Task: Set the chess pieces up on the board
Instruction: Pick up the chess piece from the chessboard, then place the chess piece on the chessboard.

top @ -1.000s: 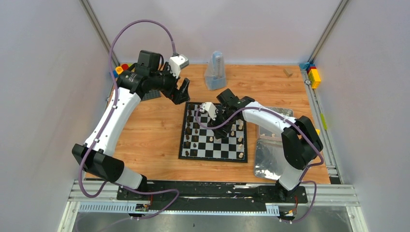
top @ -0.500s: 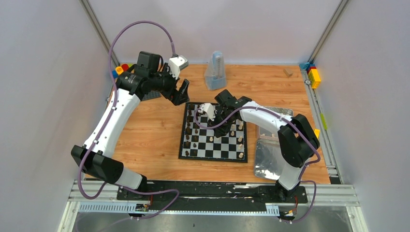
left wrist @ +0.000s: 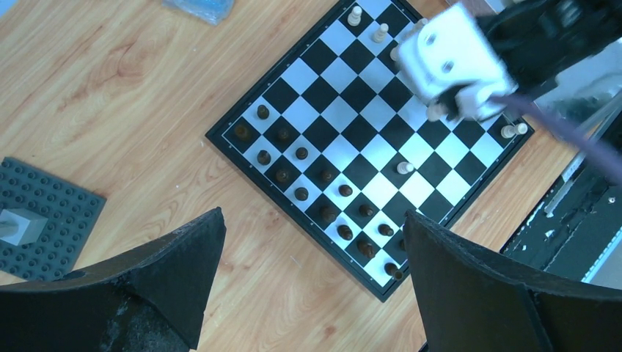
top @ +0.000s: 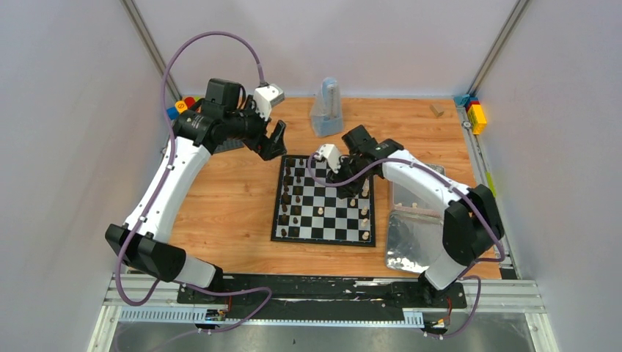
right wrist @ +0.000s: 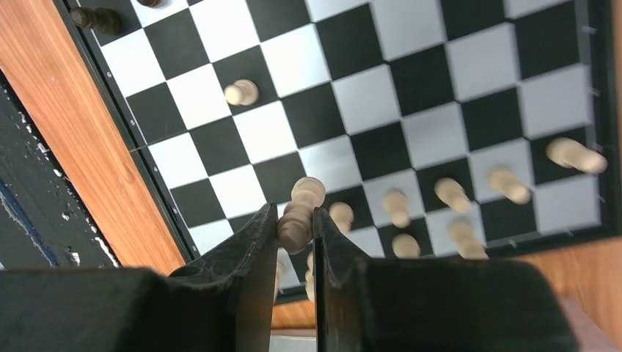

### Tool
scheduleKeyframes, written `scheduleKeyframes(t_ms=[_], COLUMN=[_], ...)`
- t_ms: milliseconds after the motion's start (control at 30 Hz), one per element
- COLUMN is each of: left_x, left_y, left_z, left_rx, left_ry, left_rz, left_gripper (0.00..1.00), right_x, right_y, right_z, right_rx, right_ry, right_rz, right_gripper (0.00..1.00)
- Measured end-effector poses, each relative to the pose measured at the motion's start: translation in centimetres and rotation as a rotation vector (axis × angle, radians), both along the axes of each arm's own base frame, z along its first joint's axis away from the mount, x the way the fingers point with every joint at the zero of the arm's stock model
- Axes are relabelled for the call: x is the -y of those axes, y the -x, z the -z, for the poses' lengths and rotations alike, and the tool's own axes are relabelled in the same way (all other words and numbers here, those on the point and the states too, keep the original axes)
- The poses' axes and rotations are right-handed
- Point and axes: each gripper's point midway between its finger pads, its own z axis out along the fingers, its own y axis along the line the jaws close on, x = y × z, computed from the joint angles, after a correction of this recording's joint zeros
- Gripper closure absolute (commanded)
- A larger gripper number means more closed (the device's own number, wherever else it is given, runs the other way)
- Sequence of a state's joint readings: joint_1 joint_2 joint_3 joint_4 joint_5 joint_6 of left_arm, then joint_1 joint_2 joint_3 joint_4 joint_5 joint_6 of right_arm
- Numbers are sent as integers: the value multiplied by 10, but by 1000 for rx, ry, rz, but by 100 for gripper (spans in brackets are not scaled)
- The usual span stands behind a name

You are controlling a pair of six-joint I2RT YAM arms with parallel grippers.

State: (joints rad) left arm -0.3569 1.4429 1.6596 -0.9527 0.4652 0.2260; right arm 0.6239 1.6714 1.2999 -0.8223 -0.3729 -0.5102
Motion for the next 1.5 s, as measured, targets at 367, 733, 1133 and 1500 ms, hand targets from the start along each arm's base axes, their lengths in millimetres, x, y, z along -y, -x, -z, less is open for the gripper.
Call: scheduleKeyframes(t_ms=[367,733,1133,1500], left_x=[0,2,2,2], left_y=[3,5,6,6], left_z=[0,2,7,8], left_rx=[1,-8,-20,-22], left_ry=[4,13,10,9], left_rz=[3,15,17,17], left_gripper=[1,1,1,1], right_x=[57,81,83,81], right_y=[-23,-2,-10,-13], right_z=[-41,0,12,27], right_rx=[83,-26,-7,-22], right_ry=[-45,24,16,18], right_rz=[170,210,234,242], right_gripper=[100,100,100,98])
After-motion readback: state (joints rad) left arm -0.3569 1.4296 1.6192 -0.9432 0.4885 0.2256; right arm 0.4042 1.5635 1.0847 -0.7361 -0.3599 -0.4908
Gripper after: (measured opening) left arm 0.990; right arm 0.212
